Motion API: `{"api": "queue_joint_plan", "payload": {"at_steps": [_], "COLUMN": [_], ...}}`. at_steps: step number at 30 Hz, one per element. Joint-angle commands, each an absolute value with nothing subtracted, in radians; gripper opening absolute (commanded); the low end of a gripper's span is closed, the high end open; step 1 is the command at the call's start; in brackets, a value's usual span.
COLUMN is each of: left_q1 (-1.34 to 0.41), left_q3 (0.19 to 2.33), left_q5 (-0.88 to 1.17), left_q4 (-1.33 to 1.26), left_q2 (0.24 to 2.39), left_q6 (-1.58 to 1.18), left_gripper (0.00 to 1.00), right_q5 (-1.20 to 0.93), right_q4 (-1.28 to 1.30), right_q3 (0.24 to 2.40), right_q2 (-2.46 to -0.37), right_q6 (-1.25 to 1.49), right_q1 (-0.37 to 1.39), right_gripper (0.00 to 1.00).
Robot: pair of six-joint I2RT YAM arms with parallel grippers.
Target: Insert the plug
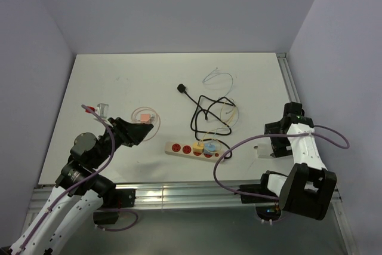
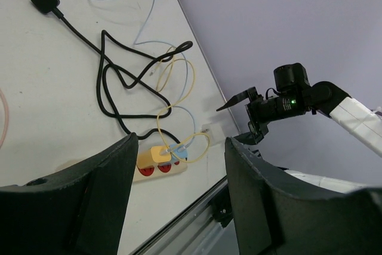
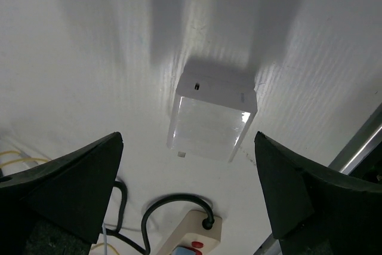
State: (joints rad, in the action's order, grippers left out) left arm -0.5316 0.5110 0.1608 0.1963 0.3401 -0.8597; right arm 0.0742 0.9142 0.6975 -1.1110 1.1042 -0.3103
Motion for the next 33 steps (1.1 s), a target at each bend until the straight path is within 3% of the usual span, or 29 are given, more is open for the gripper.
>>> {"api": "queue_joint_plan", "payload": {"at_steps": [1, 10, 12, 13, 17, 25, 28, 33], "left_q1": [-0.531, -0.531, -0.529, -0.529, -0.531, -0.531, -0.531, -0.529], "left_q3": [0.546, 0.551, 0.554, 0.557, 0.568, 0.615, 0.612, 0.584], "left_q5": [0.153, 0.155, 0.156, 0.160, 0.140, 0.132, 0.132, 0.225], "left_q4": [0.193, 0.203, 0.201, 0.204, 0.232, 0.270, 0.256, 0.120], "left_q2": [0.330, 0.331, 0.336, 0.342, 0.347, 0.350, 0.354, 0.393], "left_q6": [-0.827, -0.831, -0.831, -0.831, -0.824, -0.810, -0.827, -0.862], "left_gripper": [0.66, 0.66, 0.66, 0.65, 0.66, 0.66, 0.67, 0.74], "right_q5": [0.121, 0.135, 0.100, 0.081, 0.087, 0.140, 0.007, -0.095], "right_q4": [0.916, 0.824, 0.779, 0.741, 0.722, 0.753, 0.688, 0.604], "right_q3": [0.675, 0.649, 0.646, 0.643, 0.696, 0.992, 1.110, 1.255], "right_q2": [-1.166, -1.292, -1.299, -1.299, -1.246, -1.014, -0.979, -0.971], "right_q6": [1.184, 1.209, 1.180, 1.163, 1.078, 0.801, 0.638, 0.621], "right_q1": [-0.316, -0.265, -0.250, -0.245, -0.210, -0.007, 0.093, 0.308], "right_gripper": [0.98, 0.90, 0.69, 0.48, 0.02, 0.00, 0.00, 0.00]}}
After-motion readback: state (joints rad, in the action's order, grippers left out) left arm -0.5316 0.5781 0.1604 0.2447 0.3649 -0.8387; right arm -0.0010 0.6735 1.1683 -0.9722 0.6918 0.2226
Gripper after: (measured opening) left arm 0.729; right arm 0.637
